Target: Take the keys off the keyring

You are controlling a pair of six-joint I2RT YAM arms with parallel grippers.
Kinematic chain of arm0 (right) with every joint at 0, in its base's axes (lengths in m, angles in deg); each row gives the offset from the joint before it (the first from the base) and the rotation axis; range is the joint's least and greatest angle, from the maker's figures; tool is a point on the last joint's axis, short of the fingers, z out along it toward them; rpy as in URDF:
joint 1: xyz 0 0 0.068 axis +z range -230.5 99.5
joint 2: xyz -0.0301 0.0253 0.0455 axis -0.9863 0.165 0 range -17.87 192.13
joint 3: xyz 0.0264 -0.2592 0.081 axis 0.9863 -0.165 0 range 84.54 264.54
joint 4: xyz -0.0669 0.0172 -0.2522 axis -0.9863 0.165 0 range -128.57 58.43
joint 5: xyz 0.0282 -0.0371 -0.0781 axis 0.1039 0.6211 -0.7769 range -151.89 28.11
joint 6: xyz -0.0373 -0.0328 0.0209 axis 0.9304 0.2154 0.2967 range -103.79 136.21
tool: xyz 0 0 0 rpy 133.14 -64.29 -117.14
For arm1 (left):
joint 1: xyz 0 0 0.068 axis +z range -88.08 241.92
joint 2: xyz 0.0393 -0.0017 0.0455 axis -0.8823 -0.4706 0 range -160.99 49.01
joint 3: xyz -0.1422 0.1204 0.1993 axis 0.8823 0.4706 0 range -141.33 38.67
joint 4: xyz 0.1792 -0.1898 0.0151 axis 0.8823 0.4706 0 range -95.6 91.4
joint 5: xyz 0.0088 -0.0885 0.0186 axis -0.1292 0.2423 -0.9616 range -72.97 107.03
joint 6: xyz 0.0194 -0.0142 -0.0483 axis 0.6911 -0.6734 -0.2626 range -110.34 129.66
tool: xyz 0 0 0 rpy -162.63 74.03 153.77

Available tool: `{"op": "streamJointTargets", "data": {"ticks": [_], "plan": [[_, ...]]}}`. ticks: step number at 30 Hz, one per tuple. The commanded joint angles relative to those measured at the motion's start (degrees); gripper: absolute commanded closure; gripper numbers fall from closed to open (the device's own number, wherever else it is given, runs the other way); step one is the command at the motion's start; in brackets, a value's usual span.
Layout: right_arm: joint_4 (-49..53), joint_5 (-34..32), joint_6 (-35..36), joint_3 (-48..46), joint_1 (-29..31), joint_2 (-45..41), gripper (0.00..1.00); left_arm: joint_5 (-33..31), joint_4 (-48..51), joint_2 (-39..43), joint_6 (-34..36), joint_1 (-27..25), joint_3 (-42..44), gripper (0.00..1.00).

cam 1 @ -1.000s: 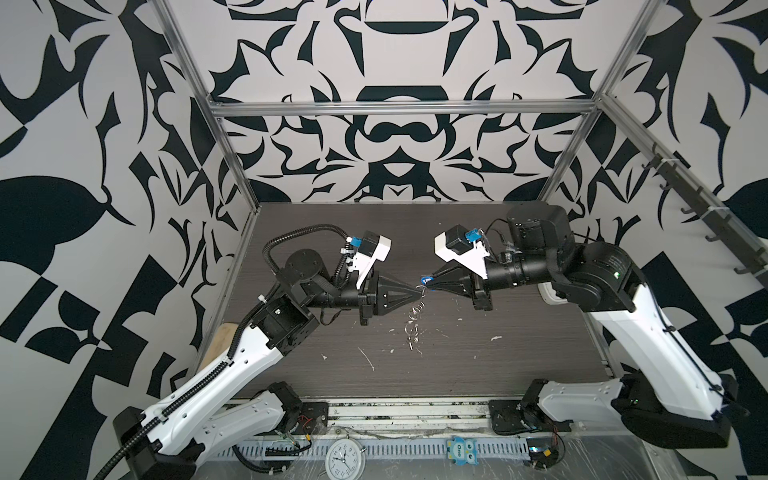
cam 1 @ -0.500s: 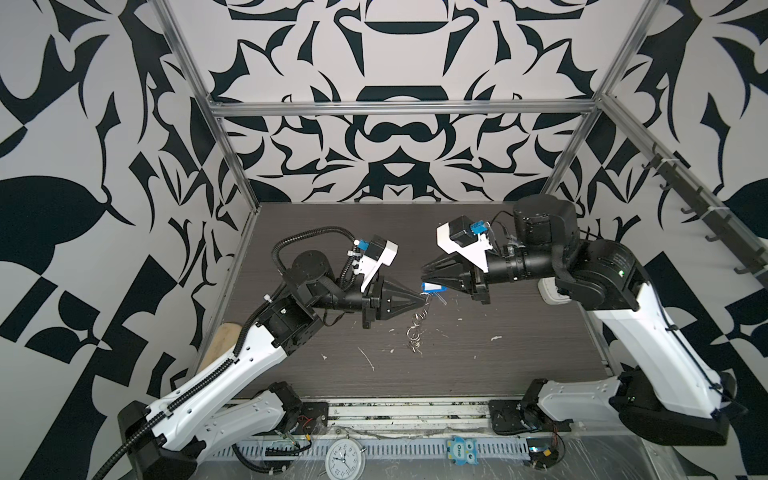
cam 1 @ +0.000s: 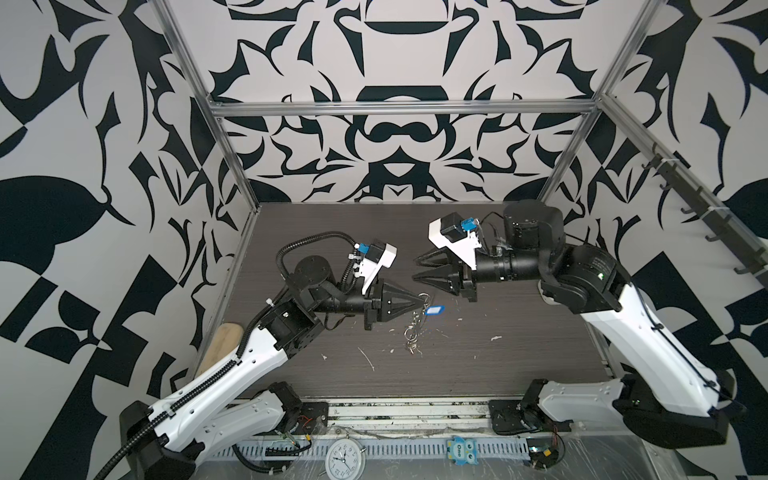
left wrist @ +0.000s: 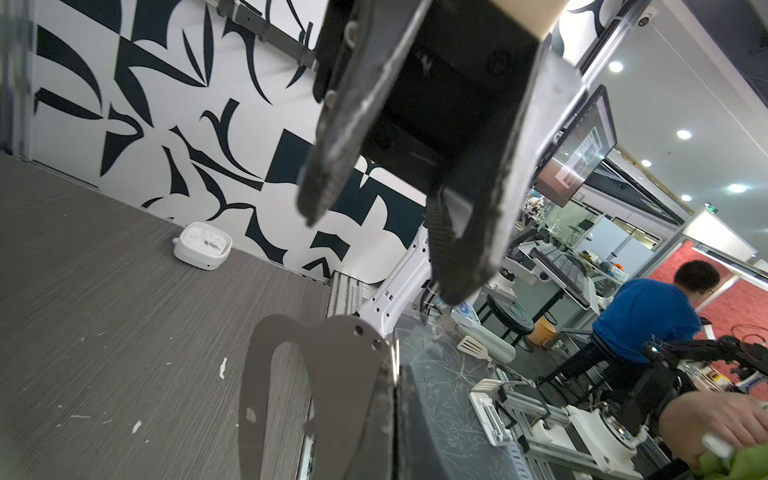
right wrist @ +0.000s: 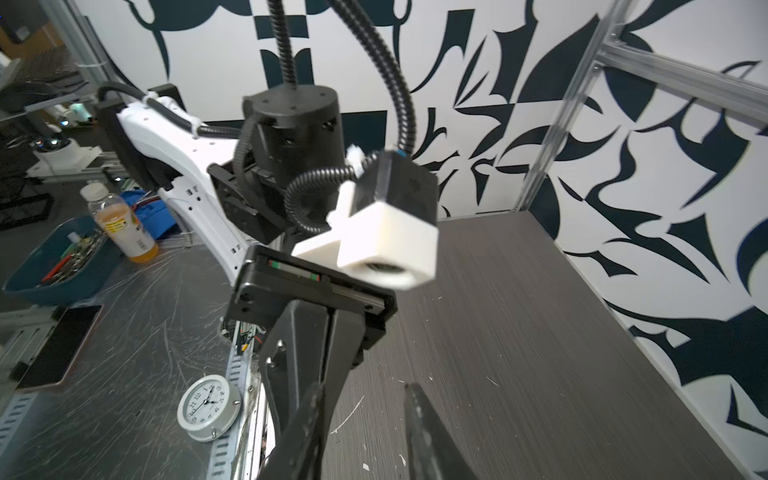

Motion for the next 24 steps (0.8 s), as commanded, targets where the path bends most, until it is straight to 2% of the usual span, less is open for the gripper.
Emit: {"op": "streamJointTargets", "data": {"ticks": [1,9,15,19,24], "plan": [[-12.77,-4.19,-8.35,-5.08,0.23,-5.36,0.61,-5.35,-1.01,3.36,1.75,-0.1,0.87,1.0],[-22.03,-6.35,-17.19,-19.24,0.28,-11.51,0.6,-13.92,2.08,7.78,6.22,-0.1,1.58,1.0],[-26.51,-2.14,-19.05,-26.19,0.32,-14.57,0.56,-15.22,1.98,9.17,7.58,-0.1,1.59,1.0],[-27.33,0.26,-19.14,-28.23,0.54,-14.29,0.49,-14.99,2.06,9.23,7.89,-0.08,1.15,1.0],[-28.53,3.12,-19.49,-29.25,1.16,-13.45,0.47,-15.6,2.43,9.3,8.06,-0.1,0.93,1.0]]}}
